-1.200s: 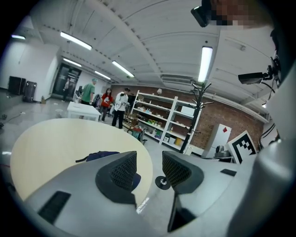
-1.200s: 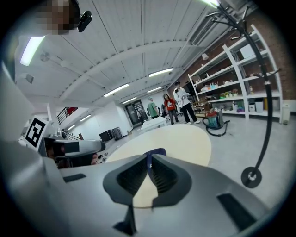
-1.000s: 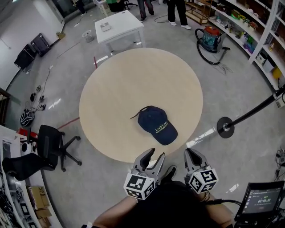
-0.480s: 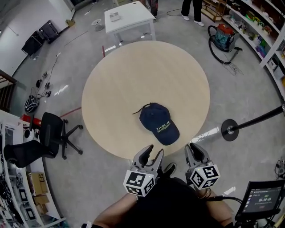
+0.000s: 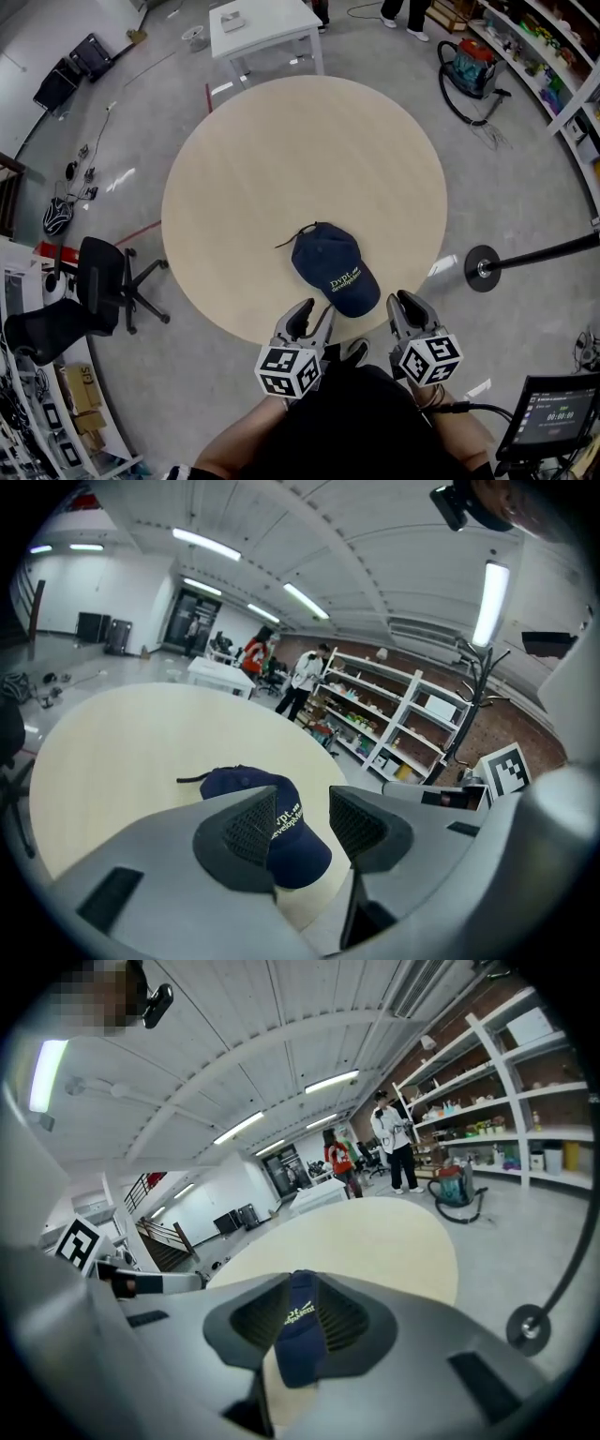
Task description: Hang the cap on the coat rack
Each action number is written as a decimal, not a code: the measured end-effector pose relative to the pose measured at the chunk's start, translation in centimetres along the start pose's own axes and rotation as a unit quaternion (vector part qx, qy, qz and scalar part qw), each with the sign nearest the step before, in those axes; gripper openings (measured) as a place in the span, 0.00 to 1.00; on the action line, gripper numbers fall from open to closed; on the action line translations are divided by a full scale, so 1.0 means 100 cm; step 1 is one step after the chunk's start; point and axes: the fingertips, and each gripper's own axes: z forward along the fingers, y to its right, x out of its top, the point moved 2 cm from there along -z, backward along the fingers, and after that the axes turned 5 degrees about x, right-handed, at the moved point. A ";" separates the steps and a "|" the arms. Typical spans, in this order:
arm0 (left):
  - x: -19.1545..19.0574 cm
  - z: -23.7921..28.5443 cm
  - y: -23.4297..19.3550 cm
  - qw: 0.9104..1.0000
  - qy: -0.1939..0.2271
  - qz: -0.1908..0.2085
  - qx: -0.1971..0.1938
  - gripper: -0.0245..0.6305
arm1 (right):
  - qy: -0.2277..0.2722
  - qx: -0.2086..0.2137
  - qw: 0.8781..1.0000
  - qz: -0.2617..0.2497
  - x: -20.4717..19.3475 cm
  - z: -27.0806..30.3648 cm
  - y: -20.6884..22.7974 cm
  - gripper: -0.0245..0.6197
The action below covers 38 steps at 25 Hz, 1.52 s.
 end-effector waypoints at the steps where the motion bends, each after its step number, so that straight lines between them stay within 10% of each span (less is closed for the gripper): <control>1: 0.000 0.006 -0.007 1.000 -0.009 -0.012 0.004 0.31 | -0.004 -0.003 1.000 0.001 0.003 0.006 0.004 0.13; 13: -0.032 0.065 -0.062 0.993 -0.103 -0.046 0.023 0.31 | -0.083 -0.004 0.997 0.002 -0.009 0.086 0.025 0.19; 27: -0.074 0.100 -0.095 0.965 -0.175 -0.195 0.008 0.32 | -0.152 -0.016 0.988 0.013 -0.038 0.133 0.030 0.19; 38: -0.076 0.116 -0.097 0.960 -0.197 -0.199 -0.024 0.31 | -0.184 -0.024 0.982 0.018 -0.048 0.156 0.034 0.19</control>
